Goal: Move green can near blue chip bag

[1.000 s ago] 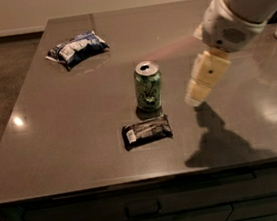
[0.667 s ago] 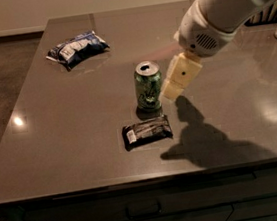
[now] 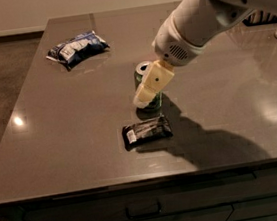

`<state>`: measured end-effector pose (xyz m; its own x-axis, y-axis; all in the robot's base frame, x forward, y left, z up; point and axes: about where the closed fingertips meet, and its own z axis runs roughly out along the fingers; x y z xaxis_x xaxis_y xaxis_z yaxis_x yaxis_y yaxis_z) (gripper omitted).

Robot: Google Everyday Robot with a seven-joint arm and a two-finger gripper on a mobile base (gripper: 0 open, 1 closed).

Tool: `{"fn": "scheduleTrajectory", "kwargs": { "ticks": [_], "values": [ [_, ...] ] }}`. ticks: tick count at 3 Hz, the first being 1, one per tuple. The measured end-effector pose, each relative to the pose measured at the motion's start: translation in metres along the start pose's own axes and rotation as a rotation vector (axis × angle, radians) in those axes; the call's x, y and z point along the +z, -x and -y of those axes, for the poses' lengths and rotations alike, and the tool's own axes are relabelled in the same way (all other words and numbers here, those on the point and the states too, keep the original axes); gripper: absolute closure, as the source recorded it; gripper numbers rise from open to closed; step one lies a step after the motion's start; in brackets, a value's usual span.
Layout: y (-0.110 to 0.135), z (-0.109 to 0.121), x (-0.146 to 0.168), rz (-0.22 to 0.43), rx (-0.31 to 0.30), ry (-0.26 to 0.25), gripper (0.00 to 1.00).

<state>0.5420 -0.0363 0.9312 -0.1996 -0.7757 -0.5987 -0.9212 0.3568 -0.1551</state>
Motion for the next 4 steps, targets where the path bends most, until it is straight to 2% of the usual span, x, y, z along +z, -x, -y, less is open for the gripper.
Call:
{"fn": "scheduleTrajectory", "kwargs": {
  "ticks": [2,3,4],
  "values": [
    [-0.013,0.016,0.009,0.006,0.042,-0.028,0.0],
    [-0.021,0.024,0.009,0.006,0.06,-0.038,0.17],
    [-0.023,0.023,0.011,0.011,0.065,-0.018,0.4]
  ]
}}
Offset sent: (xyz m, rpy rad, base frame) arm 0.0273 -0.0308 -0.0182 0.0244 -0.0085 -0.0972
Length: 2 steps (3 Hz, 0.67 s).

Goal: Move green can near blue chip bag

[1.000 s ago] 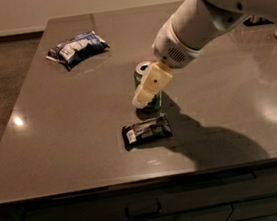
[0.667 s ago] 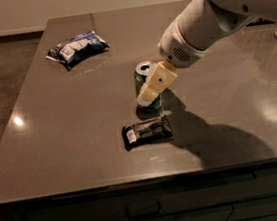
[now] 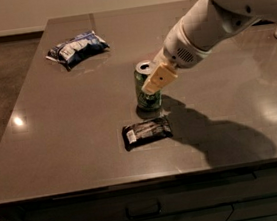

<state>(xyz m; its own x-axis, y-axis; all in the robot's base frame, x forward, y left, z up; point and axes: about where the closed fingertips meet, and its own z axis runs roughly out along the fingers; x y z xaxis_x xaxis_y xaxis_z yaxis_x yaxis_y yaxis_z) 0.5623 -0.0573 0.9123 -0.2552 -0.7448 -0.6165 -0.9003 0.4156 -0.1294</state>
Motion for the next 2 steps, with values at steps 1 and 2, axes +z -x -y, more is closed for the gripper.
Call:
{"fn": "scheduleTrajectory", "kwargs": {
  "ticks": [1,2],
  "values": [
    [0.01,-0.009,0.002,0.03,-0.011,0.044,0.64],
    [0.031,-0.015,0.001,0.066,-0.027,0.089,0.87]
  ]
}}
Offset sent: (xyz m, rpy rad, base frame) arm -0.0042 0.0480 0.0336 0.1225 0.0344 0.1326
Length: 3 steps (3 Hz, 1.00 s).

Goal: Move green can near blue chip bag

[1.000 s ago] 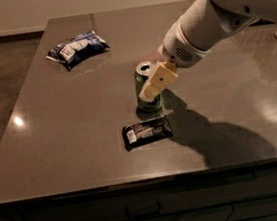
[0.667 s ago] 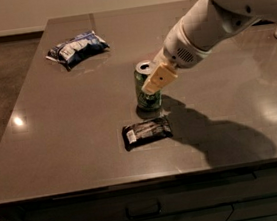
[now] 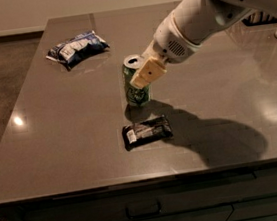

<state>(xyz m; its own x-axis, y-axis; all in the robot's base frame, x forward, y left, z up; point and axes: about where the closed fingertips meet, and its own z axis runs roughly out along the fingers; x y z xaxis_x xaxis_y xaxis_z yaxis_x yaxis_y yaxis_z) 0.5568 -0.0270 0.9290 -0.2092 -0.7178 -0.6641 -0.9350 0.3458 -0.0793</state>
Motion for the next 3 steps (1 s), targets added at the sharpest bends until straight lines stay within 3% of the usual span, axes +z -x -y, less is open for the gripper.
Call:
{"fn": "scheduleTrajectory", "kwargs": {
  "ticks": [1,3],
  "values": [
    [0.021,0.017,0.007,-0.002,0.021,-0.008,1.0],
    [0.06,0.09,0.041,-0.026,0.125,-0.087,1.0]
  ]
}}
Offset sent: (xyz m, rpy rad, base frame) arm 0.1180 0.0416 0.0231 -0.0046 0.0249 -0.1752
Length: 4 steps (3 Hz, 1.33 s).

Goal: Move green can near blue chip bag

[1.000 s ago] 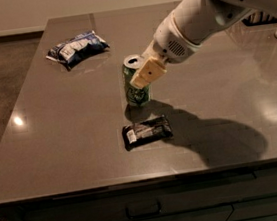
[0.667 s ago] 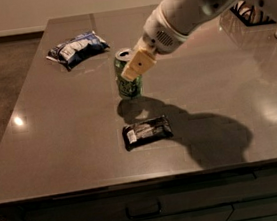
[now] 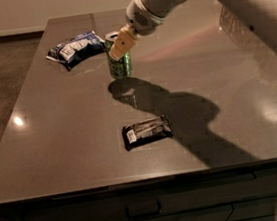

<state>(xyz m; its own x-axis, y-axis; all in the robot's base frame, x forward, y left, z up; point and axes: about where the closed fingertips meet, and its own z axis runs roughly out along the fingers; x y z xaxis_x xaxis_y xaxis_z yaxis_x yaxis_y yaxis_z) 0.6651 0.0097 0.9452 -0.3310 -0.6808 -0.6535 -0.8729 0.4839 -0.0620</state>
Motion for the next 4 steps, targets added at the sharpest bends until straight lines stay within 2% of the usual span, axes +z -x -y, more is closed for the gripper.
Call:
{"fn": "scheduleTrajectory", "kwargs": {
  "ticks": [2,4],
  "values": [
    [0.049,0.04,0.037,0.044,0.055,-0.042,1.0],
    [0.073,0.061,0.076,0.045,0.093,-0.086,1.0]
  ]
}}
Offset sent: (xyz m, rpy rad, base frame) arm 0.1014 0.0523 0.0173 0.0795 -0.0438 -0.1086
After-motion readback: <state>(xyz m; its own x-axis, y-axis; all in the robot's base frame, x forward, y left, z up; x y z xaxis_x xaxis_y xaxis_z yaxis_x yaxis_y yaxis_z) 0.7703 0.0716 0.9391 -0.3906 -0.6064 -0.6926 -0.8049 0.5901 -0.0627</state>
